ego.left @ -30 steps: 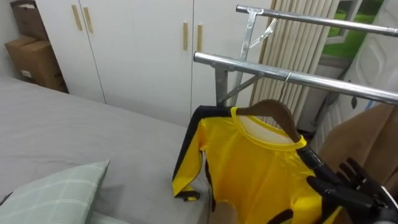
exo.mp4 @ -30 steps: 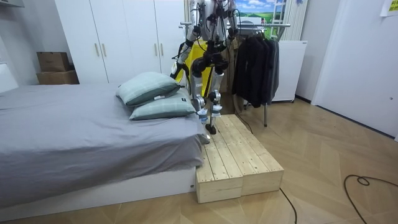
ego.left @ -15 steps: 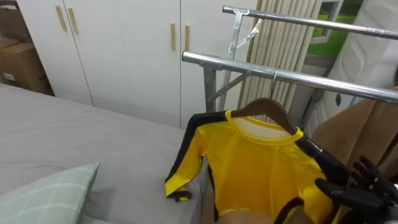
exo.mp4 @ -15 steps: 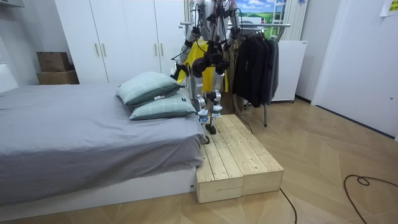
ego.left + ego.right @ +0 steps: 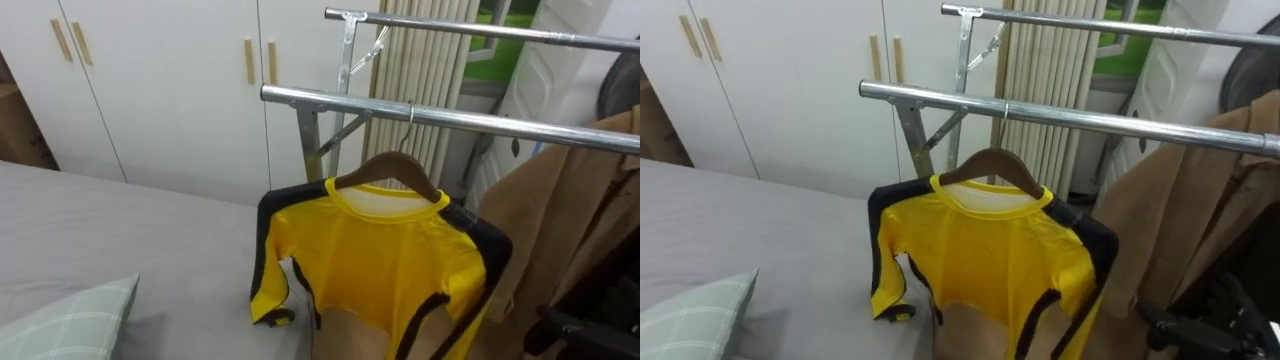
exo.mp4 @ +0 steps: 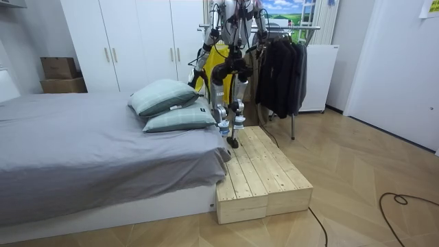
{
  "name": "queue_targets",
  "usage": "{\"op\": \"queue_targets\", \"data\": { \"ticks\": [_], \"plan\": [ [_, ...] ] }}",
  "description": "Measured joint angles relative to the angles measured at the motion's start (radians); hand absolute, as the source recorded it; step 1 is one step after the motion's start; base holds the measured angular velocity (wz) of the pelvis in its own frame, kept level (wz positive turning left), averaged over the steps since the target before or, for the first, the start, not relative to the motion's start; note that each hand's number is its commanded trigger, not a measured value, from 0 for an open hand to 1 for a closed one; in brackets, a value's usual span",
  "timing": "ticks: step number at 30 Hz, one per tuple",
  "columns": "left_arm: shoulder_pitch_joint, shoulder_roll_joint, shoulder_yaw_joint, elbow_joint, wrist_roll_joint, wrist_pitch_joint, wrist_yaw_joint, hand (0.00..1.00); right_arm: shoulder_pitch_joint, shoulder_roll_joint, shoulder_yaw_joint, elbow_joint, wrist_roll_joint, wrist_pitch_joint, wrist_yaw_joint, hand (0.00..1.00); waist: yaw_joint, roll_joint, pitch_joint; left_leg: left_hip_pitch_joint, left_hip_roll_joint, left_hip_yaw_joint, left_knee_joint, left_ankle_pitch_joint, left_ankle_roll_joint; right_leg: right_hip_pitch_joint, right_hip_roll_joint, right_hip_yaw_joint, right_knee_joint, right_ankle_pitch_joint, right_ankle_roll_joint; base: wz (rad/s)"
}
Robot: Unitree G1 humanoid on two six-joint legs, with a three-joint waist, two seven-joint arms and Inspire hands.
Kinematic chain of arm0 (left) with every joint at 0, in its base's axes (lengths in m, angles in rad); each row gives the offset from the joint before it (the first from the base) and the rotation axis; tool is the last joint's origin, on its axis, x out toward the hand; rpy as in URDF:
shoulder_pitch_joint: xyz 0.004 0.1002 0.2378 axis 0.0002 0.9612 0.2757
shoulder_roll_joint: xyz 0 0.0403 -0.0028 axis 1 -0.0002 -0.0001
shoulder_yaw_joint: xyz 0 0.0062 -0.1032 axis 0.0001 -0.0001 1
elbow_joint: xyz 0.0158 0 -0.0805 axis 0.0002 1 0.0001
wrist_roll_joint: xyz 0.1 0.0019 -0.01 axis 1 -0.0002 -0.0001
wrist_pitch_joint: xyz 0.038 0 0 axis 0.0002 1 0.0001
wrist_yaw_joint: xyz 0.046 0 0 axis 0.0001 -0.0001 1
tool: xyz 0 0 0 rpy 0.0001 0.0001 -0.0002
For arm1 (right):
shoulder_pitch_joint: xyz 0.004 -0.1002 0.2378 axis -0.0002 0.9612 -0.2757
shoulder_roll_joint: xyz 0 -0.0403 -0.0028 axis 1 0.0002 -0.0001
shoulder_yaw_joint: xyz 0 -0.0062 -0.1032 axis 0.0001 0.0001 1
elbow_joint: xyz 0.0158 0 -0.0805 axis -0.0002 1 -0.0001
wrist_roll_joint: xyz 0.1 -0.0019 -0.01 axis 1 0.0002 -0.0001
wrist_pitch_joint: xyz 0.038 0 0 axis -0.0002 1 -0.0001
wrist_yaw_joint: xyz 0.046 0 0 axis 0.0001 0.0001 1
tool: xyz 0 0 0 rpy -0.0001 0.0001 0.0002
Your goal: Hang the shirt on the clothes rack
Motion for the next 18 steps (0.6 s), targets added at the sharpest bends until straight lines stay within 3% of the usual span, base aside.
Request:
{"op": "queue_targets", "data": {
  "ticks": [8,18],
  "plan": [
    [-0.002,-0.004,-0.001,0.011,0.002,0.001,0.003,0.0,0.094,0.022,0.006,0.004,0.0,0.003,0.017,0.0,0.013,0.005,0.0025,-0.008,-0.002,0.003,-0.007,0.003,-0.002,-0.015,0.001,0.008,-0.001,0.002,0.001,-0.02],
    [-0.066,-0.011,-0.002,0.107,0.001,0.0,0.003,0.0,0.121,0.126,0.02,0.212,-0.066,0.002,0.039,0.0,0.024,0.009,0.0034,-0.008,-0.014,0.003,-0.016,0.012,0.004,-0.029,0.0,0.028,-0.001,0.015,0.004,-0.06]
  ]
}}
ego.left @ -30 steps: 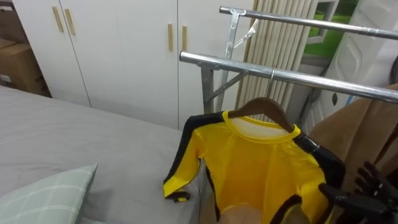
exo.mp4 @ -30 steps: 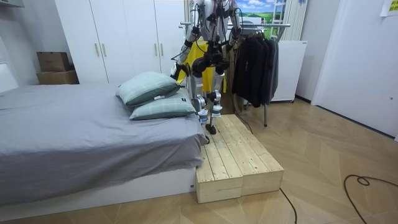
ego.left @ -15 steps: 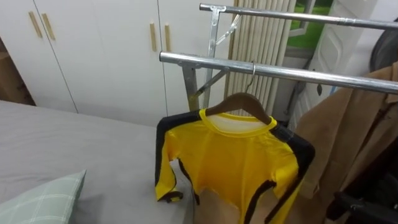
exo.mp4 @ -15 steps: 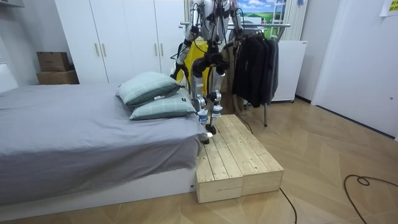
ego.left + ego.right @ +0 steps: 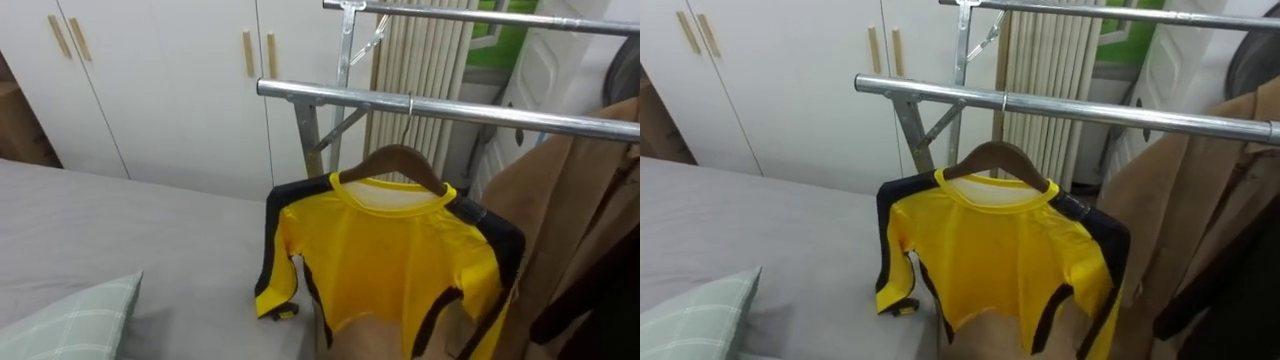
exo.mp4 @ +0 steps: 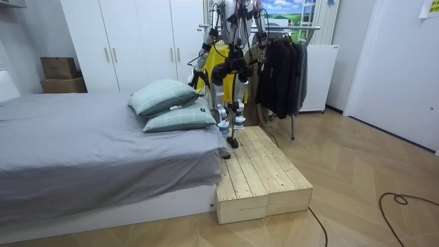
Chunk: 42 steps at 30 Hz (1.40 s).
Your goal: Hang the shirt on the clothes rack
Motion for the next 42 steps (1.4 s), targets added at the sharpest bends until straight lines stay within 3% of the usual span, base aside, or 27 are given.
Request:
{"op": "queue_targets", "data": {
  "ticks": [4,7,13,20,30,36,42],
  "plan": [
    [-0.006,-0.006,0.0,0.014,-0.001,-0.006,0.01,0.0,0.001,0.018,0.067,0.137,-0.036,0.0,0.009,0.0,0.002,0.003,-0.0009,-0.002,-0.001,0.024,0.001,0.0,0.004,-0.013,0.0,0.012,0.0,0.007,0.004,-0.12],
    [-0.017,-0.018,0.0,0.052,-0.003,-0.035,0.03,0.0,0.021,0.049,0.075,0.195,-0.043,0.0,0.01,0.0,0.005,0.012,-0.0007,-0.004,-0.001,0.036,0.007,-0.003,0.008,-0.014,-0.001,0.013,0.0,0.013,0.005,-0.13],
    [-0.054,-0.05,-0.002,0.138,-0.052,-0.059,0.026,0.0,0.035,0.112,0.075,0.316,-0.033,-0.003,0.011,0.0,0.0,0.023,0.0006,-0.002,-0.005,0.037,0.018,-0.006,0.014,-0.013,-0.002,0.032,0.002,0.022,0.009,-0.03],
    [-0.061,-0.087,0.002,0.201,-0.055,-0.064,0.026,0.0,0.09,0.119,0.071,0.412,-0.032,-0.011,-0.007,0.0,-0.001,0.054,-0.0018,-0.003,-0.013,0.039,0.02,-0.013,0.03,-0.012,-0.008,0.039,0.002,0.031,0.021,-0.02],
    [-0.082,-0.099,0.046,0.28,-0.092,-0.063,0.023,0.0,0.098,0.137,0.064,0.45,-0.012,0.002,-0.06,0.0,0.004,0.066,-0.0007,0.003,-0.021,0.04,0.019,-0.022,0.05,-0.016,-0.006,0.07,0.004,0.047,0.025,-0.09],
    [-0.075,-0.099,0.053,0.28,-0.091,-0.057,0.023,0.0,0.086,0.135,0.059,0.451,-0.016,0.037,-0.107,0.0,0.005,0.067,-0.0009,0.006,-0.023,0.046,0.019,-0.023,0.055,-0.015,-0.007,0.076,0.004,0.05,0.03,-0.02],
    [-0.056,-0.098,0.086,0.281,-0.148,-0.028,0.022,0.0,0.075,0.131,0.023,0.453,-0.02,0.062,-0.146,0.0,0.001,0.062,-0.0005,0.016,-0.035,0.054,0.028,-0.022,0.064,-0.013,-0.019,0.064,0.039,0.042,0.027,-0.03]
  ]
}}
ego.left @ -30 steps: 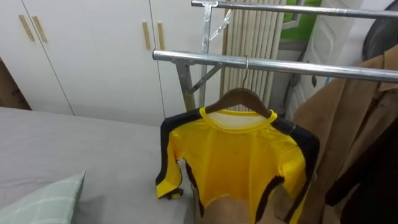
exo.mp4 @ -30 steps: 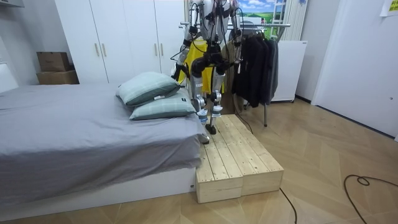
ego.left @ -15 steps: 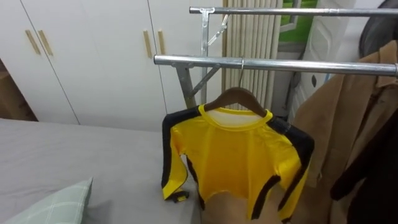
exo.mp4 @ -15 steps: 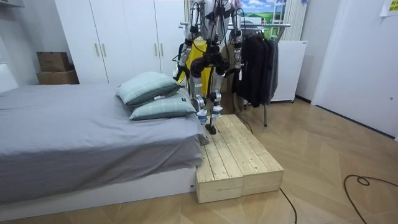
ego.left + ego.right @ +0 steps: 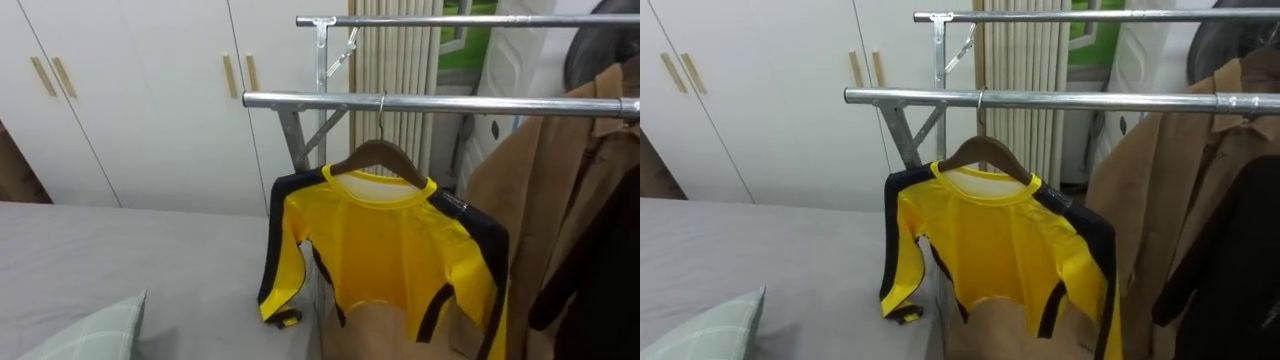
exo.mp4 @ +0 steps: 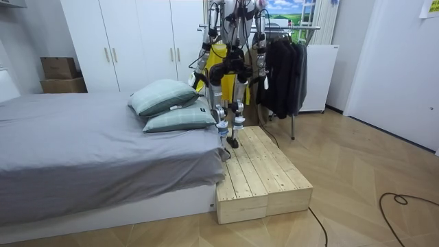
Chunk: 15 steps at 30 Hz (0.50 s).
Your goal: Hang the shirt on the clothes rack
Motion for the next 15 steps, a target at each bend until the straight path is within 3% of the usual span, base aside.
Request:
{"op": "queue_targets", "data": {
  "ticks": [8,13,15],
  "plan": [
    [0.022,0.003,0.012,0.004,-0.071,0.032,-0.015,0.0,0.001,-0.001,0.0,-0.004,0.0,0.061,-0.064,0.0,-0.001,-0.02,-0.0008,0.02,-0.015,-0.024,0.005,-0.006,0.032,0.029,-0.025,-0.005,0.018,-0.015,0.043,0.12],
    [0.021,0.015,0.02,0.003,-0.083,0.037,-0.017,0.0,-0.023,0.0,0.005,-0.006,-0.001,0.07,-0.09,0.0,0.004,-0.043,0.0034,0.043,-0.021,-0.025,-0.016,0.001,0.038,0.046,-0.028,-0.003,0.01,-0.014,0.046,0.01],
    [0.021,0.016,0.019,0.0,-0.083,0.042,-0.016,0.0,-0.027,0.0,0.024,-0.021,-0.004,0.07,-0.102,0.0,0.021,-0.048,0.0038,0.05,-0.02,-0.011,-0.027,0.001,0.038,0.045,-0.023,0.009,0.004,-0.014,0.046,-0.17]
  ]
}}
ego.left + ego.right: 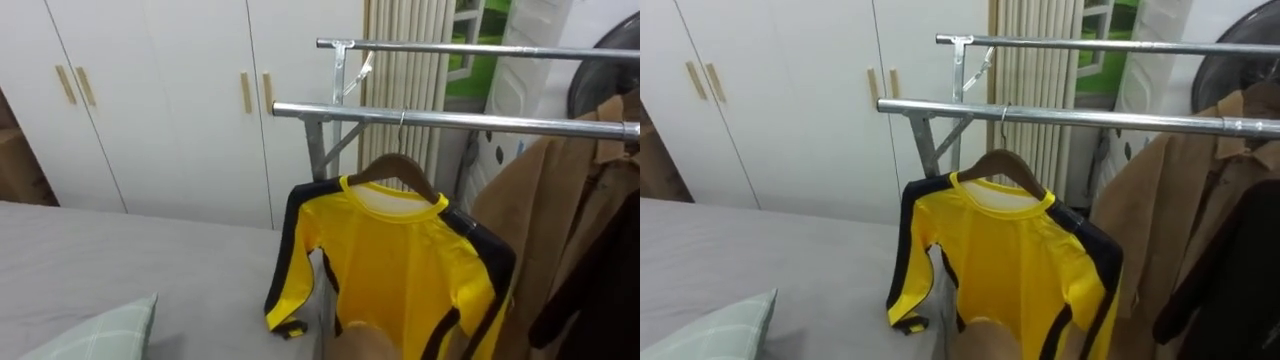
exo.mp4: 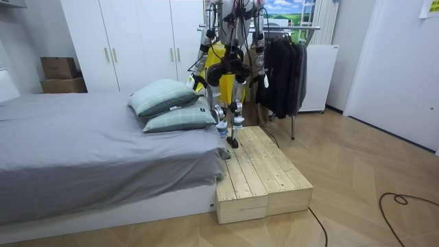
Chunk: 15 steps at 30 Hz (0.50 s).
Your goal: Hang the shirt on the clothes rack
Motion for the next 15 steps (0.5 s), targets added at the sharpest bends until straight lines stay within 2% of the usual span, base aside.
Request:
{"op": "queue_targets", "data": {
  "ticks": [4,5,12,15],
  "plan": [
    [-0.002,-0.001,0.0,-0.003,0.001,0.009,0.0,0.0,-0.016,0.0,0.027,-0.033,-0.011,-0.003,-0.019,0.0,0.01,0.002,0.0007,0.002,0.002,0.004,-0.011,-0.003,-0.007,0.001,0.011,0.012,-0.019,0.006,-0.003,-0.08],
    [-0.003,-0.002,0.0,-0.003,0.002,0.011,0.0,0.0,-0.024,0.001,0.028,-0.033,-0.011,-0.003,-0.019,0.0,0.012,0.003,0.0005,0.003,0.003,0.004,-0.018,-0.001,-0.006,0.002,0.013,0.013,-0.025,0.015,-0.013,-0.04],
    [-0.014,-0.003,-0.01,-0.004,0.002,0.032,0.006,0.0,-0.037,0.003,0.057,-0.026,-0.055,-0.02,-0.015,0.0,0.026,0.01,0.0014,0.005,0.006,0.003,-0.046,0.001,-0.004,0.002,0.013,-0.006,-0.039,0.012,-0.005,0.01],
    [-0.013,-0.006,-0.012,-0.004,0.002,0.036,0.006,0.0,-0.042,0.004,0.056,-0.009,-0.074,-0.023,-0.015,0.0,0.026,0.015,0.0054,0.013,0.006,0.0,-0.057,0.0,-0.003,0.009,0.014,-0.011,-0.045,0.007,0.0,0.04]
  ]
}}
